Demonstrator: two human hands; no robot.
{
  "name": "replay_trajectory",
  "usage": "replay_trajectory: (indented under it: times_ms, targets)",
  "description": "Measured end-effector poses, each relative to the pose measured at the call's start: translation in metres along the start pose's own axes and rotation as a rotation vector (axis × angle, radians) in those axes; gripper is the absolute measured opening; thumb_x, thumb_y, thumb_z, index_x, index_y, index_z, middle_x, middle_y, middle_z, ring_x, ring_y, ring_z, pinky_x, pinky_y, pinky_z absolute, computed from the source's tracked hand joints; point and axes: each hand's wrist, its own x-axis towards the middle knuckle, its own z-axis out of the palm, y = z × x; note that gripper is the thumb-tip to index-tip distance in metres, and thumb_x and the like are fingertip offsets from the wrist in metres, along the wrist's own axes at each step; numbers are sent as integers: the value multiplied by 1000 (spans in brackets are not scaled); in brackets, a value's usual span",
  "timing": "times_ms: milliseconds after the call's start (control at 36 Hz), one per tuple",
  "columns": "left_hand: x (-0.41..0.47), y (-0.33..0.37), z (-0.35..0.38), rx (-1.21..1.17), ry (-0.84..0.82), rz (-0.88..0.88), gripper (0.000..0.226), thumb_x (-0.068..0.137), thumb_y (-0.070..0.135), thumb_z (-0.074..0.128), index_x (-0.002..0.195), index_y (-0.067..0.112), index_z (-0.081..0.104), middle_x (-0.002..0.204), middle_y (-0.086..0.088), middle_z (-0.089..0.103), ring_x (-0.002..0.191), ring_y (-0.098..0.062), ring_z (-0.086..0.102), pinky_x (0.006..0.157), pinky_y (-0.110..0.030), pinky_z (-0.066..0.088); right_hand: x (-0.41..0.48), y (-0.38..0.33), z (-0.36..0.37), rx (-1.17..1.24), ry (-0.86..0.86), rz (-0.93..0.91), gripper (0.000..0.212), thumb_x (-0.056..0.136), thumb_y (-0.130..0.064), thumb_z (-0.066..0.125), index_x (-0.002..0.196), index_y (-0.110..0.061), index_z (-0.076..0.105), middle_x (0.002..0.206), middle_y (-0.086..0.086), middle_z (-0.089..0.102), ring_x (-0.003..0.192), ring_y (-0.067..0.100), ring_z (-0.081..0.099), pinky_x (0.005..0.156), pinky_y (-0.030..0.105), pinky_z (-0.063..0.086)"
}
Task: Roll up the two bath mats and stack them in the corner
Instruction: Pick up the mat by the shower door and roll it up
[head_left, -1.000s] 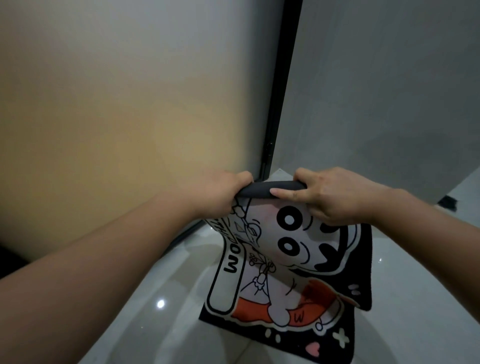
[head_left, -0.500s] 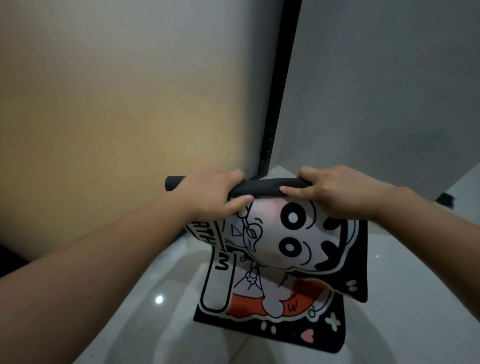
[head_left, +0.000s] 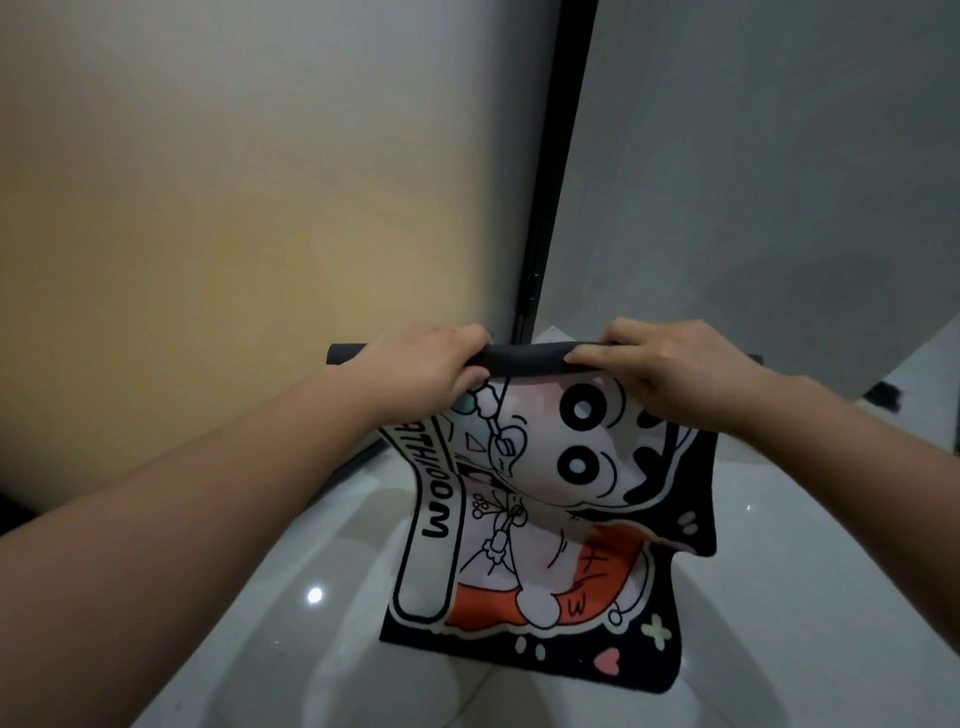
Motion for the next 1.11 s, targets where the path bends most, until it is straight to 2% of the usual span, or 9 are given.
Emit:
replay_trajectory:
  times_ms: [83,167,361,528,694,833,972,1028,1111]
  targets:
    - [4,0,-1,43,-30,-19,15,93,42,47,94,27,45,80,4,57,72,-21,52,62,-35,41,3,3,-3,130,-216,311,53,89,-29,55,137,-32,31,101,-2,66,81,25,62,68,34,48]
    - [7,3,1,56,-78,-28,18,91,41,52,88,27,40,75,5,49,69,-21,46,62,-33,39,7,6,-6,41,-414,326,30,88,-32,56,117,-30,52,72,-10,54,70,17,52,66,34,45]
    - [9,7,4,32,-144,-35,18,90,32,55,88,25,38,64,10,39,64,-19,45,61,-31,37,9,3,-8,-36,-420,263,11,88,-31,55,98,-27,52,81,-2,60,72,21,55,63,34,45]
    - [10,10,7,-53,-183,-79,11,91,21,50,91,22,39,73,0,48,69,-23,50,61,-34,40,14,-1,-2,-91,-421,270,16,91,-29,53,106,-23,50,76,-1,51,70,22,50,60,32,39]
    - [9,9,5,-79,-220,-119,18,86,7,50,92,20,39,76,-2,49,72,-24,51,60,-33,38,12,-1,-6,-25,-473,169,29,87,-53,55,105,-30,50,80,-6,58,72,18,54,65,33,45]
    - [4,7,7,-72,-242,-85,31,84,3,48,100,27,36,71,5,47,62,-14,47,53,-31,35,6,-1,-4,215,-523,287,25,92,-22,50,115,-33,50,82,-6,57,73,17,53,66,33,42]
    - [9,14,9,-46,-212,-7,35,85,4,45,115,23,43,68,10,38,66,-18,44,58,-32,33,13,-9,4,-57,-487,310,30,86,-8,48,111,-23,42,70,-5,46,62,19,47,55,34,40]
    - [8,11,11,-80,-190,5,27,88,11,44,112,22,44,70,9,41,74,-24,50,63,-33,36,13,-11,3,-113,-480,259,46,85,-7,47,124,-27,37,81,-3,56,66,22,53,58,35,43]
    - [6,8,12,-145,-139,59,18,94,37,43,104,22,45,75,10,43,73,-20,49,64,-33,36,9,-6,6,-181,-430,191,66,89,-10,43,144,-35,17,117,-1,58,73,21,55,57,31,41]
